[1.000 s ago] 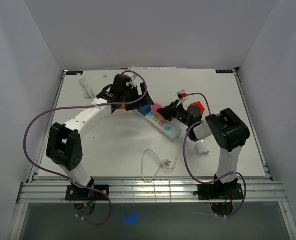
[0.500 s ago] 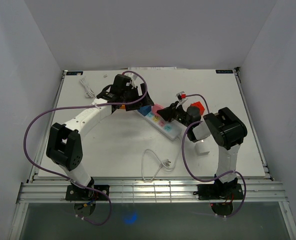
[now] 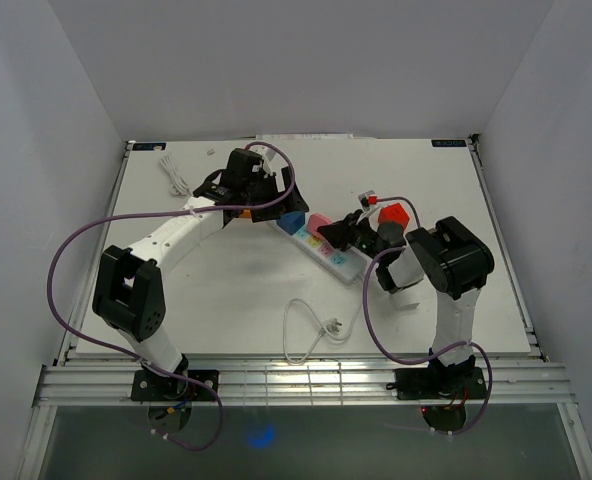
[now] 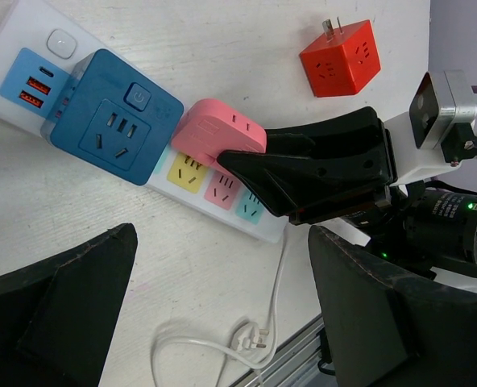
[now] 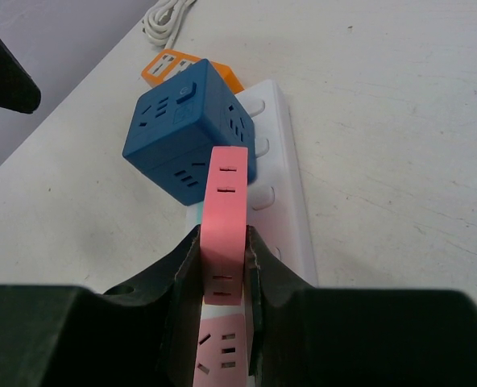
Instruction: Insert the plug
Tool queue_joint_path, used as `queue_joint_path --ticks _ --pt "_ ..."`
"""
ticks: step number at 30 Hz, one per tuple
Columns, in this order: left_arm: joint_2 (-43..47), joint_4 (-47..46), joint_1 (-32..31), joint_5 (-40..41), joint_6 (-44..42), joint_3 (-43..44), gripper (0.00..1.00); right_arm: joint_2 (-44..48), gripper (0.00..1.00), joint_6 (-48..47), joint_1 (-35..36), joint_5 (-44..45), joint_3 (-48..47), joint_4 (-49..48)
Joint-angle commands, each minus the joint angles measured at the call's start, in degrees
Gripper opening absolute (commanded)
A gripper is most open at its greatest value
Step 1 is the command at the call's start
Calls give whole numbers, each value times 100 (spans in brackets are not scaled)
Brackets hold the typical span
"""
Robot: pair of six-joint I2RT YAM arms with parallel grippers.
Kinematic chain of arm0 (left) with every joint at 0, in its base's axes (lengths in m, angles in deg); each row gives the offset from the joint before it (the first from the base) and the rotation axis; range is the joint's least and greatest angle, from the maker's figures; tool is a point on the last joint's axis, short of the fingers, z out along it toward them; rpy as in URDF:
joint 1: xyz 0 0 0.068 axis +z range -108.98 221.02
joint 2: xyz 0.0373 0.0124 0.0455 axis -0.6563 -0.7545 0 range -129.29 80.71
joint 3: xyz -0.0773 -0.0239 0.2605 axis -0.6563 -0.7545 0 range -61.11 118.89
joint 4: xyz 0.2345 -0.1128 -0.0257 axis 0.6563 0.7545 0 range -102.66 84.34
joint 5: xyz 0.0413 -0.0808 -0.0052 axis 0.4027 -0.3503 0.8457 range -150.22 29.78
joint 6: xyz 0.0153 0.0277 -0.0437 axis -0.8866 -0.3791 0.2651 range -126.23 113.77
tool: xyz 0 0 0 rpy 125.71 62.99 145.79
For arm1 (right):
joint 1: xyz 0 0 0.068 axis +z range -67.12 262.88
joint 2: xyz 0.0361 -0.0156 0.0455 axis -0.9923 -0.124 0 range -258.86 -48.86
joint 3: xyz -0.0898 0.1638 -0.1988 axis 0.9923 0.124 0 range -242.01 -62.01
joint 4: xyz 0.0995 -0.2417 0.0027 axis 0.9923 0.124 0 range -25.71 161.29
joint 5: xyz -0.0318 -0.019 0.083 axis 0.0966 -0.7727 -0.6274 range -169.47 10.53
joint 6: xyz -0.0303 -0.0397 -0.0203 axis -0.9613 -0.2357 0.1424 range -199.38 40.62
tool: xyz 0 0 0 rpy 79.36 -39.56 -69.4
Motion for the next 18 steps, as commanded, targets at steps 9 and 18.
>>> queue_joint_path --ticks 9,18 --pt "-93 -76 17 -287 -90 99 98 74 8 -1053 240 -17 705 -2727" --pt "-85 -59 8 -445 -143 -6 98 470 8 -1583 671 299 1153 -2727"
